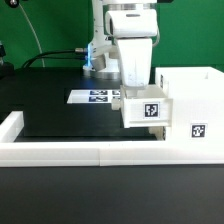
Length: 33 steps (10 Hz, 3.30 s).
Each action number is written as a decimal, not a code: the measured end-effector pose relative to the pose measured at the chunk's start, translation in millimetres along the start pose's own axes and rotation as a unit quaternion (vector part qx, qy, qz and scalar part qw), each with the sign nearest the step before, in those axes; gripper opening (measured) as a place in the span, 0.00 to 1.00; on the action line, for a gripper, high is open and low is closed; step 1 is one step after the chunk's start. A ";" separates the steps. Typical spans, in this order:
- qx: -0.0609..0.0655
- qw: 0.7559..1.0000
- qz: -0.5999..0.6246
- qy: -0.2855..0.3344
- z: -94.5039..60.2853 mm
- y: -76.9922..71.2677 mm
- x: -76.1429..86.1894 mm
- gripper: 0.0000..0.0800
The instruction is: Assemble drawer
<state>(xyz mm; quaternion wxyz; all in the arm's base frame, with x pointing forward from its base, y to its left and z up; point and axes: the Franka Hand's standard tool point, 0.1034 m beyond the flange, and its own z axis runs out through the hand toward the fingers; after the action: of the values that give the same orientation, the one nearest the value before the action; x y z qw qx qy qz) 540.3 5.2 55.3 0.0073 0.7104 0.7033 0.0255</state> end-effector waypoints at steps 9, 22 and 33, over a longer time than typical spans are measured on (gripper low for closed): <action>-0.008 1.000 0.010 -0.002 -10.4 2.1 2.8 0.45; 0.000 0.997 -0.041 0.068 -15.6 6.4 -92.3 0.81; 0.019 0.995 0.068 0.077 -0.8 12.5 -9.2 0.81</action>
Offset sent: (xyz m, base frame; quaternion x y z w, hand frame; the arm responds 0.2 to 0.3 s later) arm 0.0000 0.0000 0.0000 0.0000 0.0000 0.0000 1.0000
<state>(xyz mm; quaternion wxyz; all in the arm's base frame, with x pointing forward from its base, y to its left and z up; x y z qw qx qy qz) 552.6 -4.2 56.5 -0.0621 0.7528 0.6519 0.0668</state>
